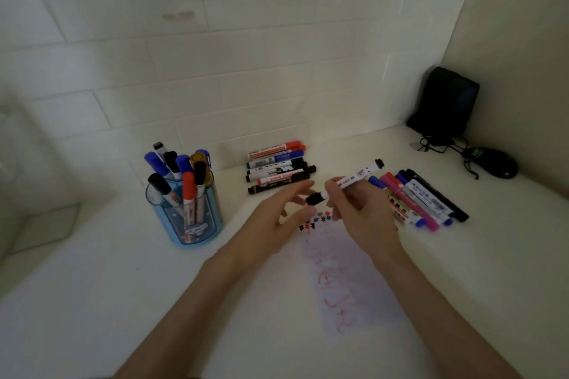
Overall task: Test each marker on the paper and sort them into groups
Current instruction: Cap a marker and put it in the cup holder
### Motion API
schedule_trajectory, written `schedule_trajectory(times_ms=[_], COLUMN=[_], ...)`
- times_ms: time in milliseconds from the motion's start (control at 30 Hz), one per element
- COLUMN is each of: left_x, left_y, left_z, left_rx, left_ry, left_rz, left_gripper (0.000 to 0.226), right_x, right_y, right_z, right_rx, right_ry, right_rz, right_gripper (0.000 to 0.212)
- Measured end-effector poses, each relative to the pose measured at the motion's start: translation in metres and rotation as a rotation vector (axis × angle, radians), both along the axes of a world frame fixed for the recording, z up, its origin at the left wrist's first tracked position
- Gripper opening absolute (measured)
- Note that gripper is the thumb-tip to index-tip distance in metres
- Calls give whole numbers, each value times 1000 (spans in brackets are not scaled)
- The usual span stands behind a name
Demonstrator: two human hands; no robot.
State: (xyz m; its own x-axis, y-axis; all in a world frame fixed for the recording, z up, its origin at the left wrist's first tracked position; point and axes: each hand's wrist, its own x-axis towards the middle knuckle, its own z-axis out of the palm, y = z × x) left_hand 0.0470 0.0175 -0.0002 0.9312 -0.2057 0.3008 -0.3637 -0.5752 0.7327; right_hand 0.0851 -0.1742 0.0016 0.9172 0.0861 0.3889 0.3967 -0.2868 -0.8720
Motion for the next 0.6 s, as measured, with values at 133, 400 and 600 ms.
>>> schedule_trajectory(times_ms=[133, 400, 600], left_x=[2, 2, 4], left_y=[-8, 27, 19], left_z=[-11, -21, -34], left_rx=[153, 59, 139], left_ry=[-27, -17, 24], left_rz=[39, 35, 47], left_gripper=[16, 15, 18], right_x=[-5, 23, 16], right_y=[6, -46, -17], right_z=[-5, 2, -20], right_rx=[38, 186, 64], right_ry=[125, 179, 282], right_rz=[156, -88, -16], right_gripper=[33, 34, 11])
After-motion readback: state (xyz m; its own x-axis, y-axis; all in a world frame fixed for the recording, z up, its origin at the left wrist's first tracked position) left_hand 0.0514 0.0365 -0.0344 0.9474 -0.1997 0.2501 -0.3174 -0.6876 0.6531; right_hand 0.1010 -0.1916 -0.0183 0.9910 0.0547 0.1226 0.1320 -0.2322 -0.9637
